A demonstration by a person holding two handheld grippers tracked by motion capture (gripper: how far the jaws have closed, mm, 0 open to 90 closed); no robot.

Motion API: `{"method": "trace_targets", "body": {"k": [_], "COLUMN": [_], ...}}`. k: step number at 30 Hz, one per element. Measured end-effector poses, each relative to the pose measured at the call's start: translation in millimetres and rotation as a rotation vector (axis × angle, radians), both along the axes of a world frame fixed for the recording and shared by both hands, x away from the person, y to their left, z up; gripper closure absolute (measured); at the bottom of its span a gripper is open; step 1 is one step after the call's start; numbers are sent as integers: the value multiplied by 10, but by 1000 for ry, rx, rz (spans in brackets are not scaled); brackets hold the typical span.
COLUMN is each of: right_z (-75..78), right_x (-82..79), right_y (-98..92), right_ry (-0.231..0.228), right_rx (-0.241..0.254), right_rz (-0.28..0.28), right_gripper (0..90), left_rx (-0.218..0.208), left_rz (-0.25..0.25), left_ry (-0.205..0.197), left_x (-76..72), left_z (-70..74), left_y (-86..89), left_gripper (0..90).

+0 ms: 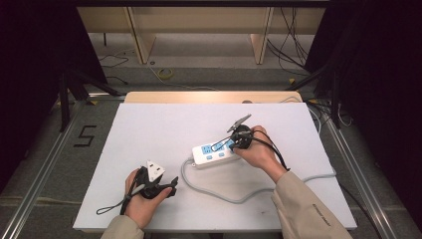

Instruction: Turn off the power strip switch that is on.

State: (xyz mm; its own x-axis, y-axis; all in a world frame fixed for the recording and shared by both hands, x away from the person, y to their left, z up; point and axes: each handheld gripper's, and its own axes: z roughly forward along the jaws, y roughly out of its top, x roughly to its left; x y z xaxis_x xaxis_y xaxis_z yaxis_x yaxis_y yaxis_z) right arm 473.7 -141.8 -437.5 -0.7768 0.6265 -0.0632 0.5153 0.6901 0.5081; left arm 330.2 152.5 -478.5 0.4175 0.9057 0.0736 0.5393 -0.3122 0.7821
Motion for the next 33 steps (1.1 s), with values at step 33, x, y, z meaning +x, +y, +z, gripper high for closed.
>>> {"method": "trace_targets", "body": {"k": [33], "right_z": [-27], "right_x": [25], "right_y": [32], "right_ry": [24], "right_rx": [-10], "right_rz": [-2], "right_gripper": [900], "left_rx": [0], "left_rz": [2], "left_ry": [0], "left_x": [-1], "left_z": [1], "left_y": [3], "left_gripper": [238]}}
